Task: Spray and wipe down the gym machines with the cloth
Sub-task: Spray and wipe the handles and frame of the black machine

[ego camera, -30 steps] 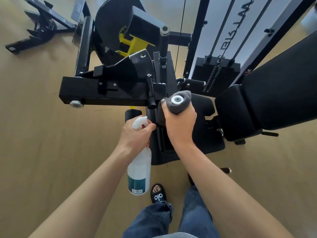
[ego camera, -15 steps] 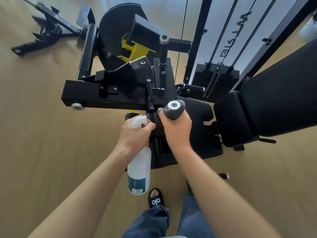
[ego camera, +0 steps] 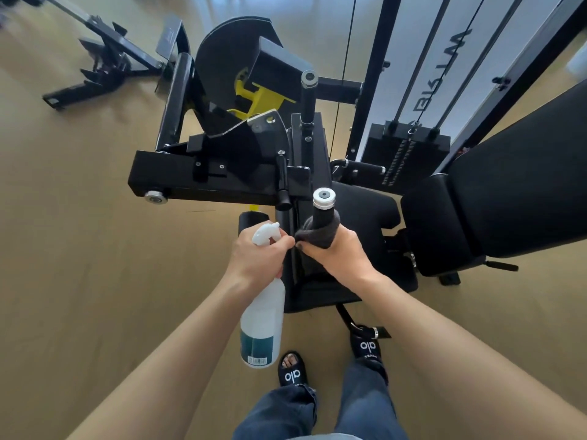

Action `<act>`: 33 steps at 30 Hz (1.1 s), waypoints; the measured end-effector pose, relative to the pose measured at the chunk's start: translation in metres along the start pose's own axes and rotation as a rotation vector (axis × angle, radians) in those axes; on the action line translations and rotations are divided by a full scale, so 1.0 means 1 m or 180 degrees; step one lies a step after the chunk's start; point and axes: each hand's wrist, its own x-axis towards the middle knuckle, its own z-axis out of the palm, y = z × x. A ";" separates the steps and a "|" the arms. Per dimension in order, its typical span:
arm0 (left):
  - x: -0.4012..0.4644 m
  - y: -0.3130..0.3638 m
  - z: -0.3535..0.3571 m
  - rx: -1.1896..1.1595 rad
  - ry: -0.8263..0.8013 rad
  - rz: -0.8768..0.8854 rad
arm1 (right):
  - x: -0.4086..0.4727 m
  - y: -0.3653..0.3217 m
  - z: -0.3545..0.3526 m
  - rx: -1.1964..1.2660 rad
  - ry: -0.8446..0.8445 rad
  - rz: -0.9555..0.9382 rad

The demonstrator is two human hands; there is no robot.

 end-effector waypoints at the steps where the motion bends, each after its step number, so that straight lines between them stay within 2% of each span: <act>1: -0.001 0.000 0.001 0.0007 -0.0006 -0.0011 | -0.002 0.002 0.003 0.0063 0.0074 0.0042; 4: -0.003 -0.002 0.004 0.0002 0.0027 -0.0053 | -0.010 0.006 0.012 0.0190 0.0280 -0.0002; 7: -0.006 -0.005 0.006 0.0002 0.0036 -0.0135 | -0.020 0.012 0.009 0.0161 0.0133 -0.0259; 11: -0.008 -0.011 0.014 0.0065 -0.0014 -0.0221 | -0.033 0.037 -0.018 -0.0542 0.0063 -0.0590; 13: -0.007 -0.011 0.018 0.0060 0.0009 -0.0327 | -0.035 0.042 -0.040 -0.0646 0.0030 -0.0503; 19: 0.011 -0.004 0.028 0.0126 0.0150 -0.0523 | -0.003 0.017 -0.075 0.1372 0.0727 0.0540; 26: 0.035 0.002 0.039 0.0306 0.0201 -0.0642 | 0.024 0.015 -0.097 0.1761 0.0872 0.0657; 30: 0.044 0.004 0.041 0.0357 0.0218 -0.0670 | 0.019 0.011 -0.104 0.1145 0.0832 0.0457; 33: 0.045 0.004 0.041 0.0153 0.0298 -0.0804 | 0.018 0.009 -0.097 0.0425 0.0470 0.0041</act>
